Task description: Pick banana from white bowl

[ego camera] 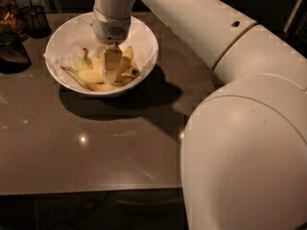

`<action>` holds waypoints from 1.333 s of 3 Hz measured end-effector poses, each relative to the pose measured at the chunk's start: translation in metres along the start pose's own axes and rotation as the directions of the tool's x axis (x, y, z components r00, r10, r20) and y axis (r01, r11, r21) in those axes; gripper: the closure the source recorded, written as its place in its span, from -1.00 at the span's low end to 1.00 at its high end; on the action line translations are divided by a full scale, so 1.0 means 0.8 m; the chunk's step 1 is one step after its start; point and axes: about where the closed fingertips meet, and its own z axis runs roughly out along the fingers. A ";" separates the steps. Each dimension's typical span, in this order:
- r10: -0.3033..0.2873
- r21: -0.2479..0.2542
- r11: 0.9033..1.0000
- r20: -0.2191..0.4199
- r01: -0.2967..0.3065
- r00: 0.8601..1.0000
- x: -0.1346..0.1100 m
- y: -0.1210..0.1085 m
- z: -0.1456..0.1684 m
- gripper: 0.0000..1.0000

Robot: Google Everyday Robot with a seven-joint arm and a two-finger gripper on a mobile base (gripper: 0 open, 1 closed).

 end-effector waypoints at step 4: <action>-0.009 0.029 1.000 -0.042 0.010 0.999 0.009 0.007 0.013 0.95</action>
Offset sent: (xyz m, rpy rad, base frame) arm -0.0062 -0.0115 -0.0252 -0.0610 0.0508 0.0148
